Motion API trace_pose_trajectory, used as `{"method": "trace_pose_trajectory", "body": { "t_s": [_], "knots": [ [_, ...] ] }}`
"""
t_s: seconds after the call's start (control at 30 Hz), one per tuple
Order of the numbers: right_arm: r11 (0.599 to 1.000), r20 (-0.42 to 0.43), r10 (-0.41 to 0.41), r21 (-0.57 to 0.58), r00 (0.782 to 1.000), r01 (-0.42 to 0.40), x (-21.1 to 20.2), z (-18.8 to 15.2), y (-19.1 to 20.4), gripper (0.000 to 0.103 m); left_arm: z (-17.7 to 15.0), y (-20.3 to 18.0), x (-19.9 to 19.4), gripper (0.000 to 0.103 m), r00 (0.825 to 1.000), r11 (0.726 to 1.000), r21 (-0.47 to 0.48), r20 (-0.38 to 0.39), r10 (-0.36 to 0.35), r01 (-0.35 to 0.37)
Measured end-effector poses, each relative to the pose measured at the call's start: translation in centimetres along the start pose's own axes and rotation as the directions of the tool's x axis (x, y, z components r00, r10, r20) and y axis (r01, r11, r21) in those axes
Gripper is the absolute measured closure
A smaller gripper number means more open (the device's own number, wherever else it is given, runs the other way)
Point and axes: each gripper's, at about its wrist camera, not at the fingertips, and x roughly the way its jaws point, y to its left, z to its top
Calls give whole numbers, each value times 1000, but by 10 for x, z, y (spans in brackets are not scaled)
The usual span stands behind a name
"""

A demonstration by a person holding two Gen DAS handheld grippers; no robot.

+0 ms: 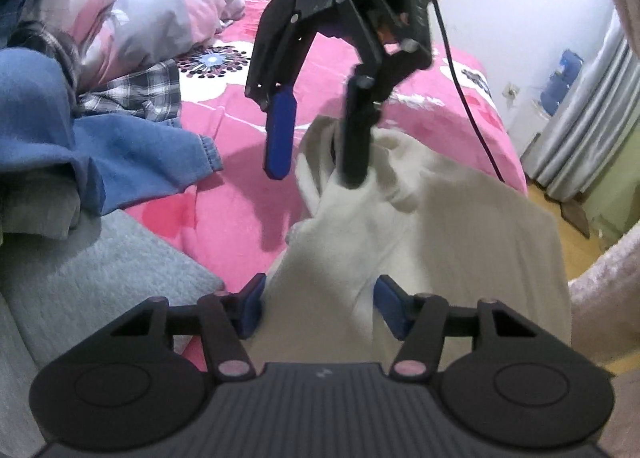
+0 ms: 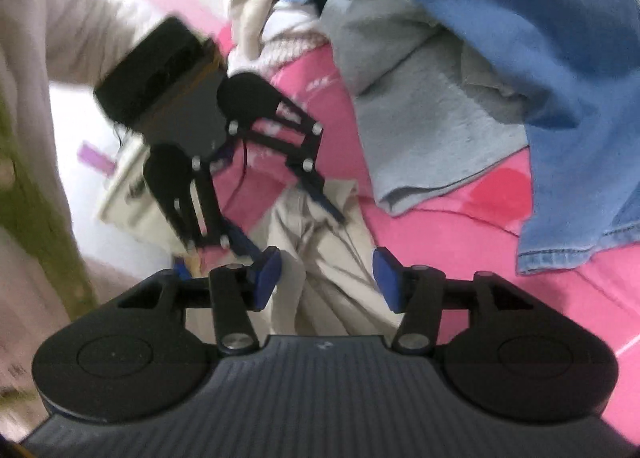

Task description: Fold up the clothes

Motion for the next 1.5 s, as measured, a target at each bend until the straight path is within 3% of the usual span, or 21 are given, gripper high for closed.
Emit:
{"method": "trace_pose_trajectory", "body": {
  "t_s": [0.13,0.23,0.33,0.4,0.47,0.6,0.67,0.73,0.8,0.83,0.87,0.97,1.03,1.07,1.13,1.17,1.23,1.3,1.33,1.4,1.5],
  "knots": [
    [987,-159,-7,-162,987,-19,27,-5,6,46,1,-1,1,44,1000,1000,28,-19,10,-9],
    [983,-204,7,-176,979,-44,33,-10,4,48,0,0,0,44,1000,999,28,-25,17,-16],
    [994,-215,63,-75,975,-81,27,-6,-6,82,0,0,-1,43,999,999,36,-28,27,-26],
    [978,-201,208,65,957,-199,18,-5,-20,89,0,1,-3,42,1000,999,28,-22,21,-20],
    [937,-168,330,180,929,-300,15,-8,-33,90,0,2,-1,42,999,1000,19,-33,22,-21],
    [947,-153,222,268,963,-176,31,-23,-57,76,-4,3,10,40,997,999,22,-72,28,-27],
    [946,-137,214,275,967,-170,24,-26,-58,69,-5,7,11,38,997,1000,1,-76,10,-10],
    [958,-130,194,237,972,-159,14,-26,-51,49,-6,9,11,38,997,1000,-13,-77,-4,3],
    [965,-125,195,199,973,-168,5,-31,-45,48,-6,10,12,38,997,1000,-19,-79,-11,10],
    [963,-123,205,202,971,-177,5,-35,-44,55,-6,11,12,38,997,1000,-24,-78,-17,15],
    [948,-139,243,245,960,-204,7,-38,-48,85,-5,11,11,37,997,999,-30,-77,-27,24],
    [821,-84,497,369,864,-436,7,-41,-62,89,-2,15,10,35,995,997,-61,-78,-54,49],
    [762,-56,539,458,840,-458,14,-51,-83,88,-3,19,15,37,994,995,-88,-99,-56,47],
    [745,-44,522,510,852,-430,19,-61,-98,86,-4,22,19,36,993,994,-102,-107,-57,46],
    [637,13,482,682,876,-360,31,-92,-138,82,-5,28,25,32,992,988,-144,-107,-66,50],
    [545,83,510,739,856,-396,30,-104,-149,80,-4,33,27,30,991,982,-180,-110,-78,57],
    [575,123,455,716,882,-396,10,-107,-148,75,-5,41,25,29,990,965,-253,-102,-94,66],
    [654,134,362,669,922,-354,-18,-107,-137,60,-6,48,23,27,991,946,-317,-90,-101,68],
    [685,135,287,663,948,-302,-30,-107,-131,51,-7,49,20,27,992,936,-345,-84,-98,63],
    [750,132,124,637,984,-180,-50,-107,-115,48,-9,52,12,27,995,911,-411,-65,-75,42],
    [852,166,-96,524,981,-6,-77,-91,-74,55,-14,55,-13,26,1000,846,-534,-12,12,-16]
  ]
}}
